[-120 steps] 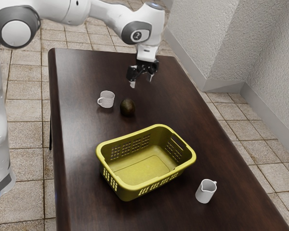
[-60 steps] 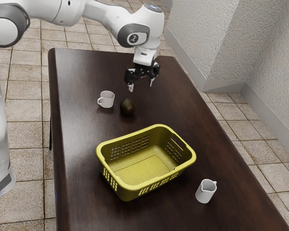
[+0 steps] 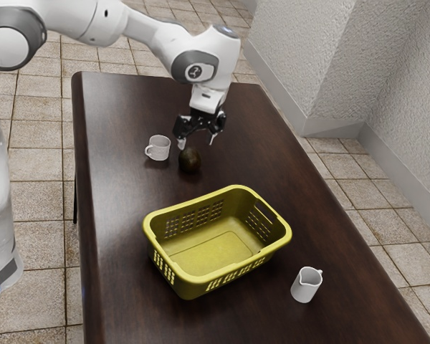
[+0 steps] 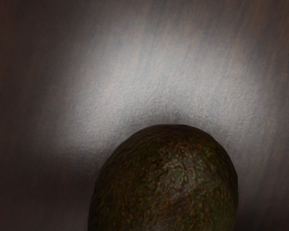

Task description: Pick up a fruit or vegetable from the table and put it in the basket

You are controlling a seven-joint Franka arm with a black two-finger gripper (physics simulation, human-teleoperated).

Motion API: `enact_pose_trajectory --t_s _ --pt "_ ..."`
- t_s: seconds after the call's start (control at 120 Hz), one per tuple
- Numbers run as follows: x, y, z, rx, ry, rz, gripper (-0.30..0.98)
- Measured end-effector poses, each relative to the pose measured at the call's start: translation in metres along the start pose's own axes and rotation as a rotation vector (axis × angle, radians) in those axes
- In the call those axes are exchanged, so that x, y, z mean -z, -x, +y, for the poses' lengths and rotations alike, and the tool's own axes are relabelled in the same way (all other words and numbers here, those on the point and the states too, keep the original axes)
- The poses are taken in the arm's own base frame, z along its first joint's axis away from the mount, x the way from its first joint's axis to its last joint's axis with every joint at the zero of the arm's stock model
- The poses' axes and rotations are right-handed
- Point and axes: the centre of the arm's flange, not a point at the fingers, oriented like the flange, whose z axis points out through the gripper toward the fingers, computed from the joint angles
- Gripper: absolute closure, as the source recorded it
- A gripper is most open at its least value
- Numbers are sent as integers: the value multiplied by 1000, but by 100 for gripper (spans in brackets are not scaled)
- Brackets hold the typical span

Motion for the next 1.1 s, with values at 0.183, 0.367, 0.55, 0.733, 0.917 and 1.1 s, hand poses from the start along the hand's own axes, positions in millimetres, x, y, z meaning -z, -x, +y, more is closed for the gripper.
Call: enact_pose_trajectory --t_s 0.183,0.367,0.55,0.733,0.917,1.1 --pt "-12 0 0 -5 14 -2 0" --pt "-23 -1 3 -9 27 -3 0" --pt "-34 -1 6 -11 40 -5 0" --pt "-43 -1 5 -12 49 -6 0" --pt "-49 -3 4 -13 55 -5 0" --pt "-55 -3 3 -12 62 -5 0"
